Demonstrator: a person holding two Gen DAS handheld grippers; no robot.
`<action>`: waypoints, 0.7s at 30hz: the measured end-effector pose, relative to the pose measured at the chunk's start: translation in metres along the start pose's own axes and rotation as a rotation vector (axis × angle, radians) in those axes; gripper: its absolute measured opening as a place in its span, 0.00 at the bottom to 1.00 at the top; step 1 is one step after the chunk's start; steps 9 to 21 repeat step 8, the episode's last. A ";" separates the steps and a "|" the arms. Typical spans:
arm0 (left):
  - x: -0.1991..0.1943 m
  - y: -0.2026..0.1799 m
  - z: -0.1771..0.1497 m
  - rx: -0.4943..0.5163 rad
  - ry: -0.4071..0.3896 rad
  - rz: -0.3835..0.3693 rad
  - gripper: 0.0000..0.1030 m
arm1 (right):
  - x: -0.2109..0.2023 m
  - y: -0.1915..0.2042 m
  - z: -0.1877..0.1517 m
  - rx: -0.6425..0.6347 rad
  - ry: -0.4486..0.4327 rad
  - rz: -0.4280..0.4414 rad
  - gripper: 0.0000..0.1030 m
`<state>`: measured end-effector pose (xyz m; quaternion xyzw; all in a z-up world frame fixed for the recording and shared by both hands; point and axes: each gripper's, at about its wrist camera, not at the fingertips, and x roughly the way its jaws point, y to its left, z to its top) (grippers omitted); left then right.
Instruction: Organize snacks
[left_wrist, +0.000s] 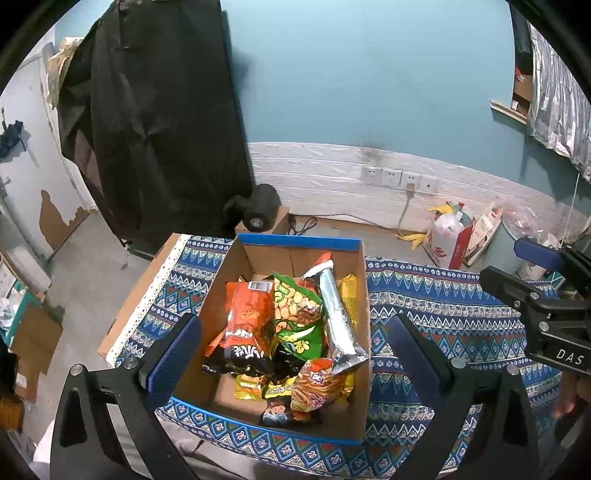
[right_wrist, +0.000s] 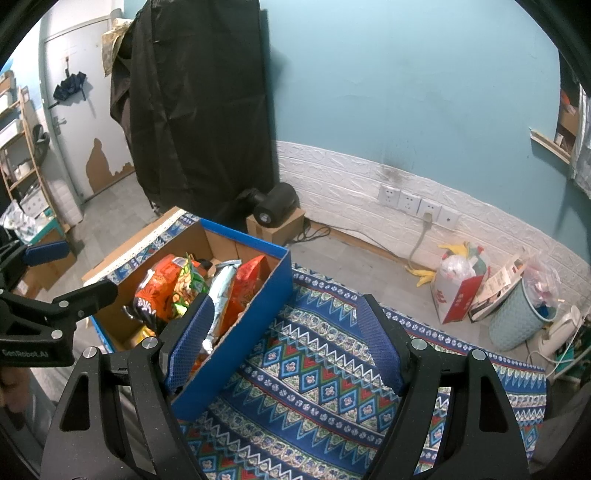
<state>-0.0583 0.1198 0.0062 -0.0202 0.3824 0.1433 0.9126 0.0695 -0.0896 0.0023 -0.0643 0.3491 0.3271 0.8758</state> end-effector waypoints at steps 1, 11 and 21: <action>0.000 0.000 0.000 0.000 -0.001 -0.001 0.99 | 0.000 0.000 0.000 0.000 0.000 0.000 0.76; -0.002 -0.002 0.000 0.000 0.000 -0.004 0.99 | 0.000 -0.001 0.000 0.000 0.001 -0.001 0.76; -0.002 -0.002 0.000 0.000 0.000 -0.004 0.99 | 0.000 -0.001 0.000 0.000 0.001 -0.001 0.76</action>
